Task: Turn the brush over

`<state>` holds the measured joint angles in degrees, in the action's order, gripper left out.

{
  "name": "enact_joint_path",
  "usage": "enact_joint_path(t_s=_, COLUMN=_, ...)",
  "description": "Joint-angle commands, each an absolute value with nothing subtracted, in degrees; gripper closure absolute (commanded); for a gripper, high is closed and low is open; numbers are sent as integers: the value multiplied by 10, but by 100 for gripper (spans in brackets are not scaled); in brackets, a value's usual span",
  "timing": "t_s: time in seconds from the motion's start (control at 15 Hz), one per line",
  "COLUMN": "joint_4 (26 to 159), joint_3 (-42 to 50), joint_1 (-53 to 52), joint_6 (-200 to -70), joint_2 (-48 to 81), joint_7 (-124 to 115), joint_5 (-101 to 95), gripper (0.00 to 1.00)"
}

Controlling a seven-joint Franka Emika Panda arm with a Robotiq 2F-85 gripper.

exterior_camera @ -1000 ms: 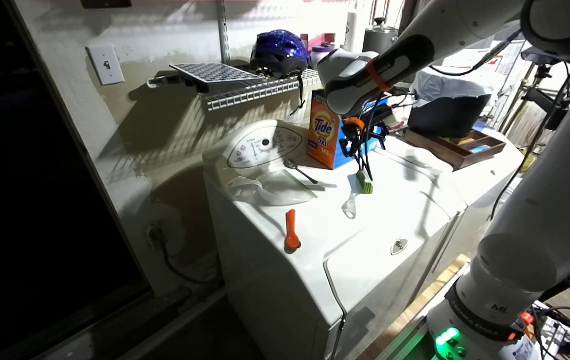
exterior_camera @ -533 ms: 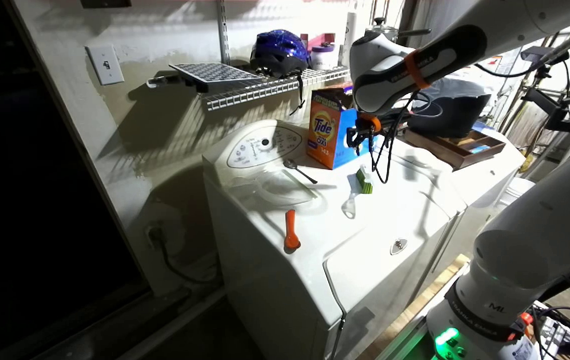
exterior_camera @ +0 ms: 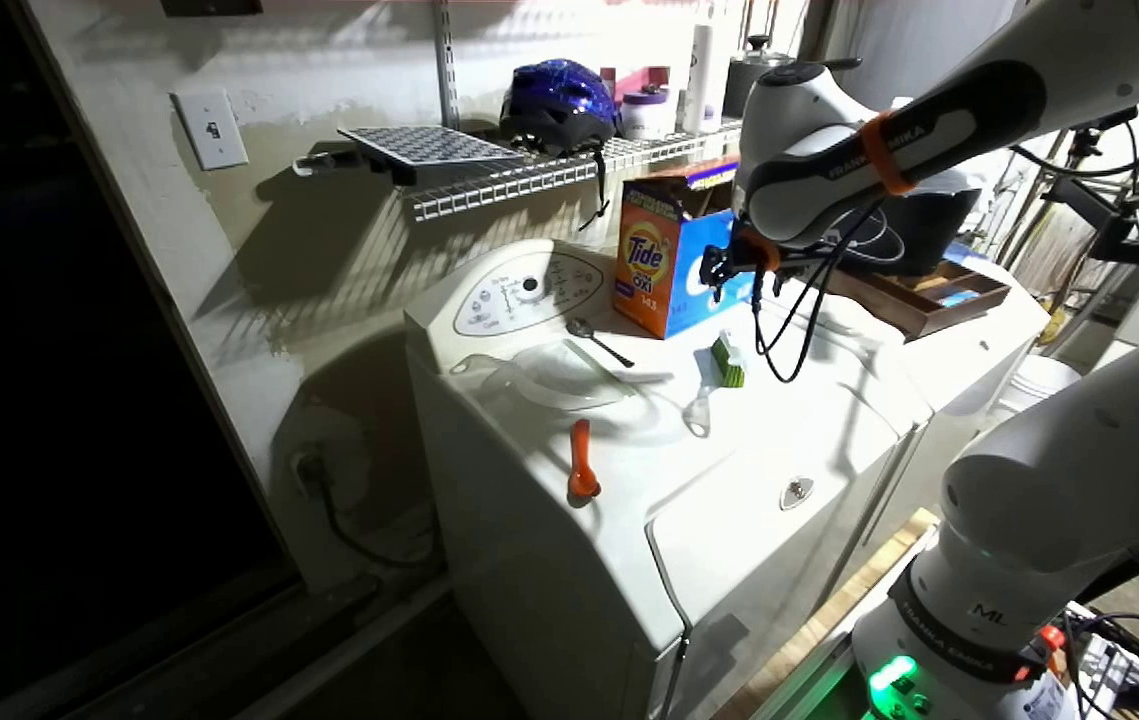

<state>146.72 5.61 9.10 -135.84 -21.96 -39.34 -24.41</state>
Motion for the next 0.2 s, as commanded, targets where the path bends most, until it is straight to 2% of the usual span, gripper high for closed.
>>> enact_joint_path(t_s=0.0, joint_4=1469, joint_3=33, joint_1=114, joint_6=-1362, joint_2=-220, joint_7=-384, joint_5=-232, gripper=0)
enact_joint_path(t_s=0.13, joint_4=1469, joint_3=33, joint_1=114, joint_6=-1362, joint_2=-220, joint_7=-385, joint_5=-231, gripper=0)
